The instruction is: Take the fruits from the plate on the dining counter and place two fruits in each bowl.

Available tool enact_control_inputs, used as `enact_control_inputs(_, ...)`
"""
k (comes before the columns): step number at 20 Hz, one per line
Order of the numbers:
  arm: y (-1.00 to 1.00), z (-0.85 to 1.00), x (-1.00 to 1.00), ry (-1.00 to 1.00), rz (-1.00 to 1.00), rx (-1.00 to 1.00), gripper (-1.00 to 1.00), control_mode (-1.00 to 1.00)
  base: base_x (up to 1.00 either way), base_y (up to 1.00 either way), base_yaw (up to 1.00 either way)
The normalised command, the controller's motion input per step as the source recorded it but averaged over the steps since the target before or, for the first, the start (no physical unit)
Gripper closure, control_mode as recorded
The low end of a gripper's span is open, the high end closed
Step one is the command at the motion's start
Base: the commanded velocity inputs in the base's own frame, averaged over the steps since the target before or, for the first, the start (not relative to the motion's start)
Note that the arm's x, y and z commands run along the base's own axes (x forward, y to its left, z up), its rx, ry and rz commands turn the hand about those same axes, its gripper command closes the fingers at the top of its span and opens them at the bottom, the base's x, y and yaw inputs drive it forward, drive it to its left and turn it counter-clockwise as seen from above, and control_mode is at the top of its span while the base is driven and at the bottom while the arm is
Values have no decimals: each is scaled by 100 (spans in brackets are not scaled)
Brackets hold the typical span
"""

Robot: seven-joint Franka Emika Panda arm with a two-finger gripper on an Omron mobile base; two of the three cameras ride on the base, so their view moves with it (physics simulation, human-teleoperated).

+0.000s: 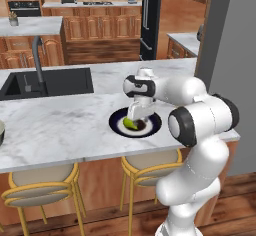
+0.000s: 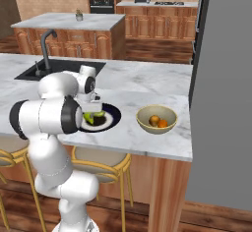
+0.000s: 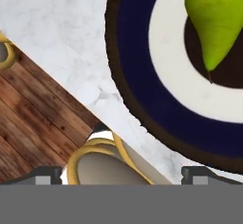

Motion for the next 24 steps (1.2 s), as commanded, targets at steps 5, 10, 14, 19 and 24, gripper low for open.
enact_control_inputs(5, 7, -18, 43, 0, 0, 0, -100, -100, 0, 0, 0)
enact_control_inputs(10, 0, -13, 32, 0, 0, 0, -100, -100, 0, 0, 0)
enact_control_inputs(14, 2, -22, 26, 0, 0, 0, -100, -100, 0, 0, 0)
enact_control_inputs(19, 8, -30, 23, 0, 0, 0, -100, -100, 0, 0, 0)
enact_control_inputs(24, 9, -22, 19, 0, 0, 0, -100, -100, 0, 0, 0)
